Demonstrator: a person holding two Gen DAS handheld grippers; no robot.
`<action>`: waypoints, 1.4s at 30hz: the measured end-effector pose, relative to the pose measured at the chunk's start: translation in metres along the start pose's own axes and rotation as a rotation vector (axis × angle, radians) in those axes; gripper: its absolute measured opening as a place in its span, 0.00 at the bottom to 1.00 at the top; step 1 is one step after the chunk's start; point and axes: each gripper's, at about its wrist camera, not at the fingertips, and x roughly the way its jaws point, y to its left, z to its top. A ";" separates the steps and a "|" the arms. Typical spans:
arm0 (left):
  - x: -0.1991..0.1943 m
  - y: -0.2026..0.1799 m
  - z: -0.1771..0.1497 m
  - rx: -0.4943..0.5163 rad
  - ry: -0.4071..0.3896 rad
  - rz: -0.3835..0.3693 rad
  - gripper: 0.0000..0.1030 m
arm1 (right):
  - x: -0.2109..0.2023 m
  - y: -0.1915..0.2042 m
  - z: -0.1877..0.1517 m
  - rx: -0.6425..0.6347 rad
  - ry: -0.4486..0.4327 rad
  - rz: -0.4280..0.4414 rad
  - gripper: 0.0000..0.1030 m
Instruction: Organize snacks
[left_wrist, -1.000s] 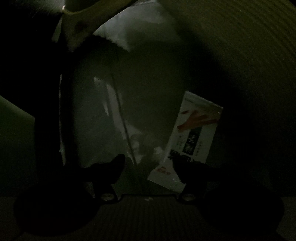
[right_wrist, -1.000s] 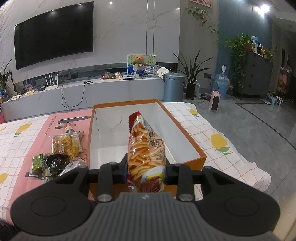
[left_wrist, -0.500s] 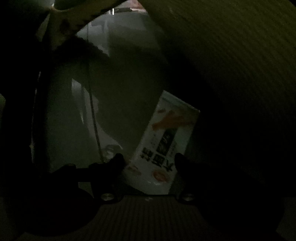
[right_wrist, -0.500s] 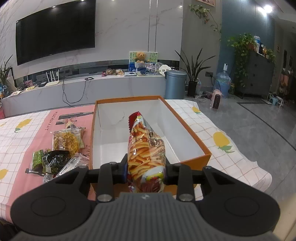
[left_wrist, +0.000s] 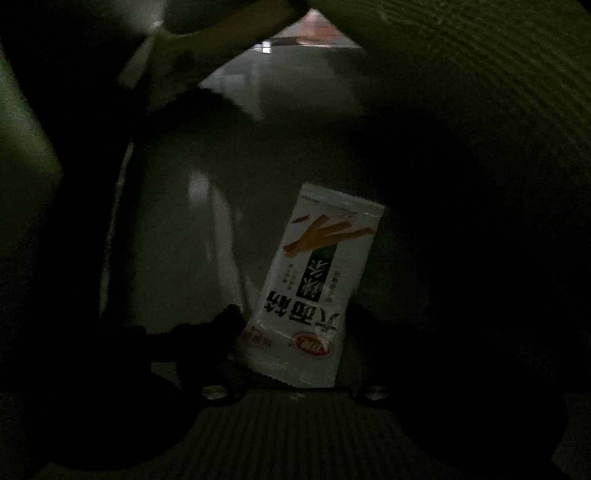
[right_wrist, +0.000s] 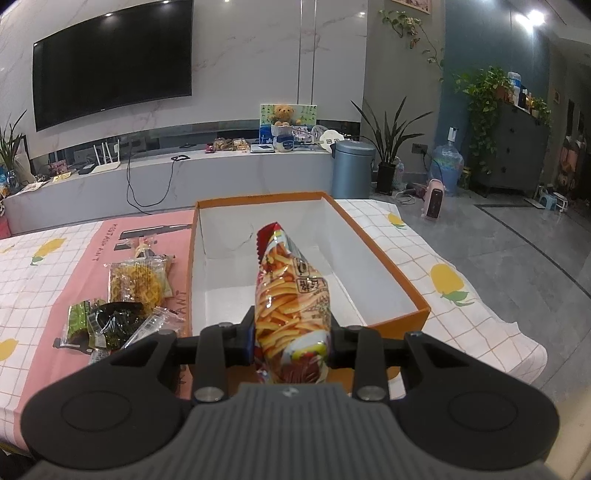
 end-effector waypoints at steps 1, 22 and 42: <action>-0.002 0.000 -0.004 -0.002 -0.006 0.015 0.66 | 0.000 -0.001 0.000 0.003 0.000 0.000 0.31; -0.015 0.023 0.032 -0.161 -0.053 0.010 0.50 | 0.001 -0.002 0.000 0.021 0.005 0.014 0.31; -0.121 0.030 0.069 -0.397 -0.498 -0.006 0.49 | 0.006 -0.003 -0.003 0.011 0.024 -0.019 0.31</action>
